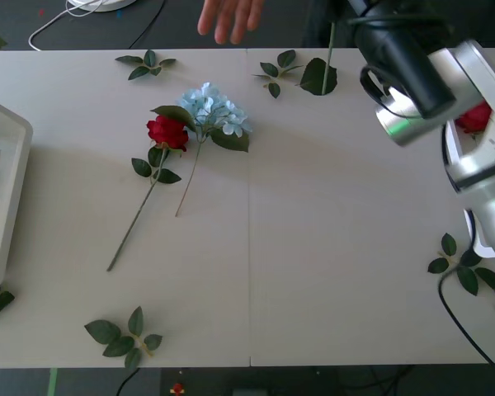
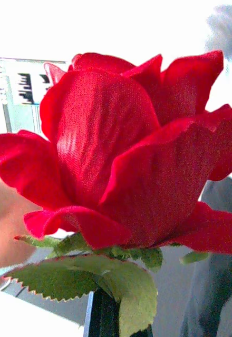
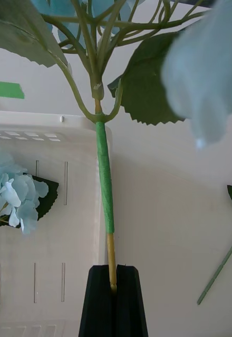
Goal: Place the red flowers into the right box and the blue flowers into the left box. If a person shows an open palm, hand one flower to the person first, then continue sorting.
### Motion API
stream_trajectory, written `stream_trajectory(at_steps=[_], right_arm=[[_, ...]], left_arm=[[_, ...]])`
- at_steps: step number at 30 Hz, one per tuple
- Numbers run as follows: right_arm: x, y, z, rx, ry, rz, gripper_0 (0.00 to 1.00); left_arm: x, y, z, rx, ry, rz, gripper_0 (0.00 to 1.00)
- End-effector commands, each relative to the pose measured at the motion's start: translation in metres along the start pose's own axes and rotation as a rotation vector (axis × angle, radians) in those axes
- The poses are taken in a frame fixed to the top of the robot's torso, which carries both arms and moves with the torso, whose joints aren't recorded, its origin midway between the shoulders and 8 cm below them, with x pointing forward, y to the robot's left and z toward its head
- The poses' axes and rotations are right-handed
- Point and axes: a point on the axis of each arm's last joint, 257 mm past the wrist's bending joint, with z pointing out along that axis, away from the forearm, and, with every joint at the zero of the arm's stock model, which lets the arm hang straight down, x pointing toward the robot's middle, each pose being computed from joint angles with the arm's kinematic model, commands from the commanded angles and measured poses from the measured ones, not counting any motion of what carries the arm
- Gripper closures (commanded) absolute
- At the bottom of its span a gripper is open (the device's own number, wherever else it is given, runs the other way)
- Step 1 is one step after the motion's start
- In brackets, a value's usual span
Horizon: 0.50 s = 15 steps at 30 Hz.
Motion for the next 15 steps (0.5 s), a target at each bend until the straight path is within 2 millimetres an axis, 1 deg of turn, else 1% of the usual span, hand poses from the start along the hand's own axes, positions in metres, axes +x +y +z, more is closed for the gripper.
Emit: stream_trajectory(at_steps=[1, 4, 9, 15], right_arm=[[-0.051, 0.006, 0.03, -0.024, -0.113, -0.051, 1.0], [-0.06, 0.009, 0.038, -0.033, -0.13, -0.043, 1.0], [-0.07, 0.01, 0.042, -0.035, -0.143, -0.031, 1.0], [-0.071, 0.011, 0.042, -0.037, -0.145, -0.013, 1.0]], left_arm=[[-0.029, 0.012, -0.044, -0.044, -0.088, 0.04, 1.0], [-0.029, 0.012, -0.044, -0.044, -0.088, 0.04, 1.0], [-0.029, 0.012, -0.044, -0.044, -0.088, 0.04, 1.0], [-0.029, 0.012, -0.044, -0.044, -0.088, 0.04, 1.0]])
